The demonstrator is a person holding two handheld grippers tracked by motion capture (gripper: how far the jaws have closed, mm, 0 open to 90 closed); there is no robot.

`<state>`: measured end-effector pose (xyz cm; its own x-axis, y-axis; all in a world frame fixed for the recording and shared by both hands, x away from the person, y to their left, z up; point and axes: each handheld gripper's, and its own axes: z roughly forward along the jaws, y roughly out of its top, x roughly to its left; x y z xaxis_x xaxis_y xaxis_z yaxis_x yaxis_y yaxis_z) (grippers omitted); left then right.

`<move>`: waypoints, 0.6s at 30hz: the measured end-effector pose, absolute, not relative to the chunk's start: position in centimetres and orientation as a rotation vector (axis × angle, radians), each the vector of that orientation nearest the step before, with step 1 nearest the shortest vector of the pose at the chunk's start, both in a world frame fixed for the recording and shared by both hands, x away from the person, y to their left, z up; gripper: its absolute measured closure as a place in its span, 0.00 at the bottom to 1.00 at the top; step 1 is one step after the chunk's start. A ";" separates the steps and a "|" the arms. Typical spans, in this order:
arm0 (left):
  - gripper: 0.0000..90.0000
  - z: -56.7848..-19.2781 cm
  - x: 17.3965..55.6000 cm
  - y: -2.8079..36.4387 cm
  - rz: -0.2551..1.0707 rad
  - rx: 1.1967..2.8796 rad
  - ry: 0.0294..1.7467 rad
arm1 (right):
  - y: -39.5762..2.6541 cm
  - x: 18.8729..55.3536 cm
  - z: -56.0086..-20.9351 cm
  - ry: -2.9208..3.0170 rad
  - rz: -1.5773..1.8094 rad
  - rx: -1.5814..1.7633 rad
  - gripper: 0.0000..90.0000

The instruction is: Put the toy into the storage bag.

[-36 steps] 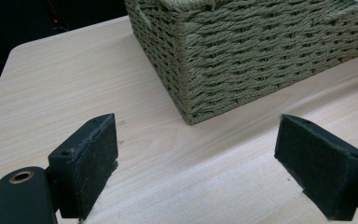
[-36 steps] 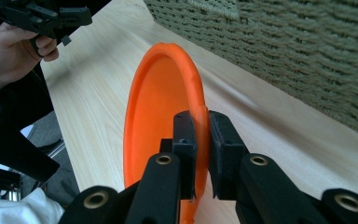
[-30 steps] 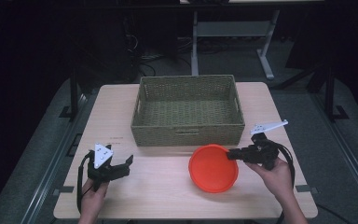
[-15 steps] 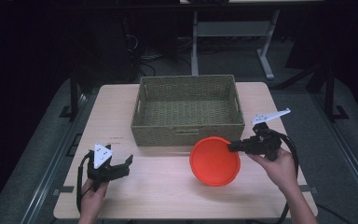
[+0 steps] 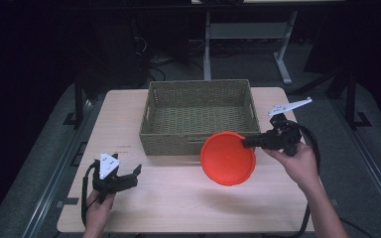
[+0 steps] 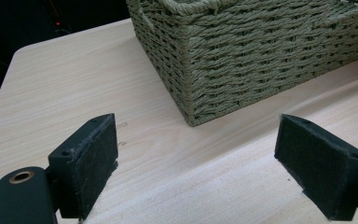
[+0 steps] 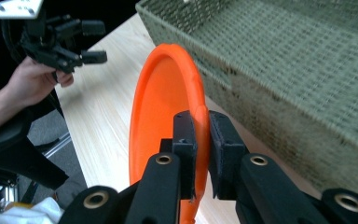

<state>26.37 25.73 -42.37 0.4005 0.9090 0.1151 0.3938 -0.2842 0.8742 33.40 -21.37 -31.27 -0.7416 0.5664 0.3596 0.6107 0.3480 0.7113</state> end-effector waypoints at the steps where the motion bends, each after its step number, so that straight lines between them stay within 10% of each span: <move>1: 0.14 -42.4 26.4 25.7 0.811 1.856 1.121 | -21.4 33.4 -31.3 -2.538 -1.374 -1.109 0.91; 18: 0.14 -42.4 26.3 25.7 0.810 1.858 1.117 | -21.1 35.2 -28.8 -2.513 -1.425 -1.094 0.91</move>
